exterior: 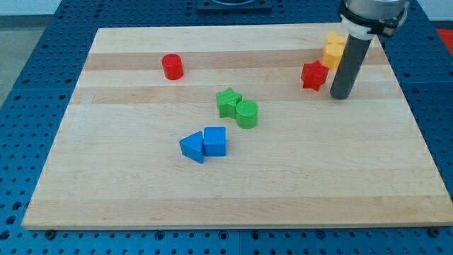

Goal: Move the red star towards the red circle

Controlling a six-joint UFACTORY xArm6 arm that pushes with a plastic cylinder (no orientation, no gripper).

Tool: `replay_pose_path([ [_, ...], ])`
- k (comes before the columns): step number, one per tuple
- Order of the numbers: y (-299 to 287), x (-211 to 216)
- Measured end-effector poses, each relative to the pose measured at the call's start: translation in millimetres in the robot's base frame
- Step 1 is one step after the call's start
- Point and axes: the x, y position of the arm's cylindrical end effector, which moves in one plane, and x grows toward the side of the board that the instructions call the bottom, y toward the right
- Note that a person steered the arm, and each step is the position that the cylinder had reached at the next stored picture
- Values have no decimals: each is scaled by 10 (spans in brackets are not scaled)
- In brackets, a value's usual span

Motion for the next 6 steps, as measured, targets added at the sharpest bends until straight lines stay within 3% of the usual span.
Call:
replay_pose_path([
  [2, -451, -96],
  [5, -218, -282],
  [6, -607, -389],
])
